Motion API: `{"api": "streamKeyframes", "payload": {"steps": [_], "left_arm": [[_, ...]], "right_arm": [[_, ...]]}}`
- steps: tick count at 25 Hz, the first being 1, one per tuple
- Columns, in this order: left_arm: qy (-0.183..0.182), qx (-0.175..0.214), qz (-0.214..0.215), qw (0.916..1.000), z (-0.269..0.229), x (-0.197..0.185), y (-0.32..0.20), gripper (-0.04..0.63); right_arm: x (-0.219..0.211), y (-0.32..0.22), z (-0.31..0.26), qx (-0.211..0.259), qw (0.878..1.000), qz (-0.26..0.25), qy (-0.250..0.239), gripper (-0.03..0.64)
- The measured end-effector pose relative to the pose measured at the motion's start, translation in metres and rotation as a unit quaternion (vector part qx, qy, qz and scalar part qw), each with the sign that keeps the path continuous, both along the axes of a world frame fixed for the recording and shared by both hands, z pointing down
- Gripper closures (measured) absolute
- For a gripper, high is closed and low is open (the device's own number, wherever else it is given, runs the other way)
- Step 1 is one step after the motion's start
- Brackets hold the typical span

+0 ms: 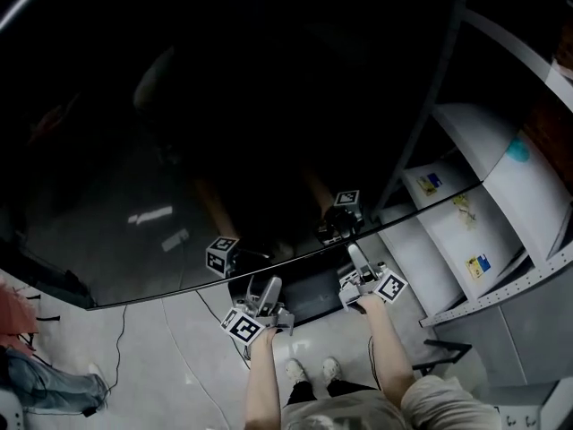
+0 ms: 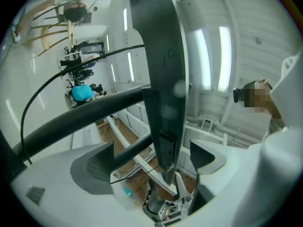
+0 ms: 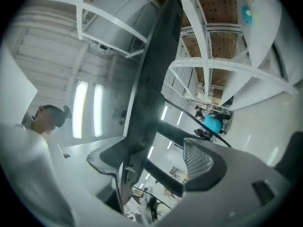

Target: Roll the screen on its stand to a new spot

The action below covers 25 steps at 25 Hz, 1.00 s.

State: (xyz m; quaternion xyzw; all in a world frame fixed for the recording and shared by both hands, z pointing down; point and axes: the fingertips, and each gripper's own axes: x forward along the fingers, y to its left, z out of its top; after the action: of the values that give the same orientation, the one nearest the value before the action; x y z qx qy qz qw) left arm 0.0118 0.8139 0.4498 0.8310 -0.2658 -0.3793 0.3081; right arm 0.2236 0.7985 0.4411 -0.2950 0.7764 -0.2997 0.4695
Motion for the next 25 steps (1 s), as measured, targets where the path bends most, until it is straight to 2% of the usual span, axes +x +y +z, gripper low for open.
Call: {"api": "streamKeyframes", "payload": {"steps": [2, 3, 4, 5, 6, 7, 8, 10, 14, 15, 17, 21, 25], "left_arm": [[-0.031, -0.004, 0.004, 0.9995, 0.000, 0.009, 0.006, 0.099], [-0.050, -0.003, 0.004, 0.9987, -0.001, 0.013, 0.010, 0.125], [-0.076, -0.003, 0.000, 0.9971, -0.001, 0.017, 0.014, 0.177], [-0.106, -0.003, -0.010, 0.9943, -0.001, 0.020, 0.016, 0.307], [-0.138, -0.001, -0.023, 0.9901, -0.001, 0.023, 0.017, 0.491], [-0.171, 0.005, -0.037, 0.9846, -0.004, 0.027, 0.019, 0.572], [-0.202, 0.018, -0.047, 0.9781, -0.009, 0.033, 0.021, 0.577], [-0.269, 0.048, -0.066, 0.9595, -0.017, 0.041, 0.030, 0.580], [-0.410, 0.067, -0.133, 0.8998, -0.029, 0.040, 0.059, 0.580], [-0.430, 0.071, -0.146, 0.8882, -0.034, 0.040, 0.065, 0.580], [-0.446, 0.083, -0.165, 0.8760, -0.050, 0.042, 0.071, 0.580], [-0.448, 0.123, -0.190, 0.8647, -0.084, 0.052, 0.081, 0.580], [-0.450, 0.117, -0.203, 0.8618, -0.083, 0.052, 0.094, 0.580]], "right_arm": [[-0.001, 0.004, 0.022, -0.056, 0.994, 0.025, 0.092, 0.232], [-0.002, 0.008, 0.032, -0.082, 0.983, 0.043, 0.161, 0.233], [-0.004, 0.013, 0.040, -0.098, 0.965, 0.061, 0.235, 0.239], [-0.007, 0.019, 0.044, -0.105, 0.943, 0.080, 0.306, 0.300], [-0.009, 0.023, 0.044, -0.103, 0.920, 0.098, 0.366, 0.533], [-0.011, 0.027, 0.040, -0.094, 0.899, 0.111, 0.412, 0.588], [-0.014, 0.030, 0.032, -0.081, 0.884, 0.119, 0.444, 0.592], [-0.024, 0.038, 0.009, -0.048, 0.862, 0.134, 0.487, 0.597], [-0.047, 0.070, -0.023, -0.022, 0.798, 0.185, 0.574, 0.597], [-0.053, 0.076, -0.030, -0.017, 0.788, 0.192, 0.584, 0.597], [-0.063, 0.083, -0.043, -0.010, 0.777, 0.202, 0.596, 0.597], [-0.079, 0.094, -0.057, 0.009, 0.761, 0.202, 0.617, 0.597], [-0.086, 0.107, -0.061, 0.037, 0.756, 0.200, 0.622, 0.597]]}}
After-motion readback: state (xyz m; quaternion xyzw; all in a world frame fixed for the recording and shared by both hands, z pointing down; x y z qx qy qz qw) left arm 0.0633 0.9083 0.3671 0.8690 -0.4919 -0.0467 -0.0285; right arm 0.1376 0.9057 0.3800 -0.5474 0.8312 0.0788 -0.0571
